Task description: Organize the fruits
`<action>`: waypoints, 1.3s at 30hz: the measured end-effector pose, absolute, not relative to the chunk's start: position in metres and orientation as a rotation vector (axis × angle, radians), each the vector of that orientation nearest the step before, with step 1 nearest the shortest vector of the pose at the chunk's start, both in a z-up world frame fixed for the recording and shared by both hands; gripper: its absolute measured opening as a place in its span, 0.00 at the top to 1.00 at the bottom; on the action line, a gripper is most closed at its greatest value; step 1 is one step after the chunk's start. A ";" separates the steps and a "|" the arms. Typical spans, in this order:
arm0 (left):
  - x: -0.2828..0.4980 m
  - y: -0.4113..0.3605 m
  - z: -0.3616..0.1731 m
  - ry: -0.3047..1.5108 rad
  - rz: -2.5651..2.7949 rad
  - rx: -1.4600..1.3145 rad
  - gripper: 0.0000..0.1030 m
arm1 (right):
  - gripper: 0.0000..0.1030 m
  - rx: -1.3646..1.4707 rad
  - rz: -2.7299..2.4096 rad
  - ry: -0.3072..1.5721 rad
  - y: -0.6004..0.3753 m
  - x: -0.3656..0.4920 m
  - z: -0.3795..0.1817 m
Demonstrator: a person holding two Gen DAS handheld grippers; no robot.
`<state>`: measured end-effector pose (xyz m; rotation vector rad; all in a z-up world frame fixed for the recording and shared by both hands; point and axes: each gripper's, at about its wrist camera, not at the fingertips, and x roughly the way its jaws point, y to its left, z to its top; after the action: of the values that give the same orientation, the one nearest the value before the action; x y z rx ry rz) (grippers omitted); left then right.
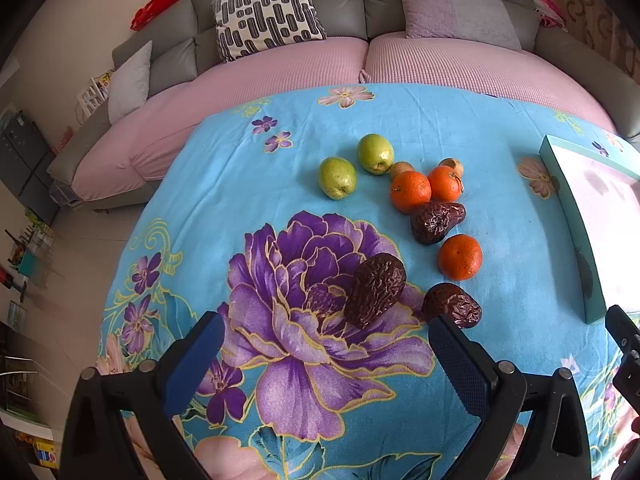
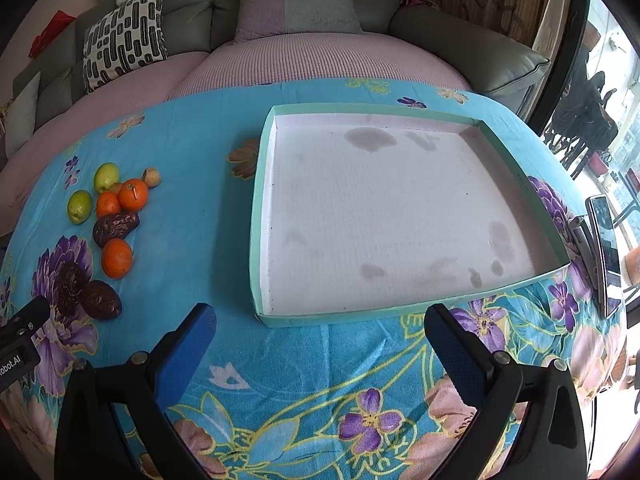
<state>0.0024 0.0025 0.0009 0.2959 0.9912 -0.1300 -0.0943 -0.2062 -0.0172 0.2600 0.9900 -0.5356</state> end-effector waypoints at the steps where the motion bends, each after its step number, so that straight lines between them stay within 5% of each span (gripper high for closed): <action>1: 0.002 0.003 0.001 0.991 -0.130 0.296 0.00 | 0.00 0.259 -0.537 0.989 -0.206 -0.094 -0.017; 39: 0.002 0.003 0.001 0.993 -0.134 0.295 0.00 | 0.00 0.259 -0.535 0.991 -0.208 -0.093 -0.021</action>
<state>0.0017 0.0031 0.0006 0.2953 0.9928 -0.1340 -0.0934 -0.2076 -0.0211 0.2592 0.9915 -0.5351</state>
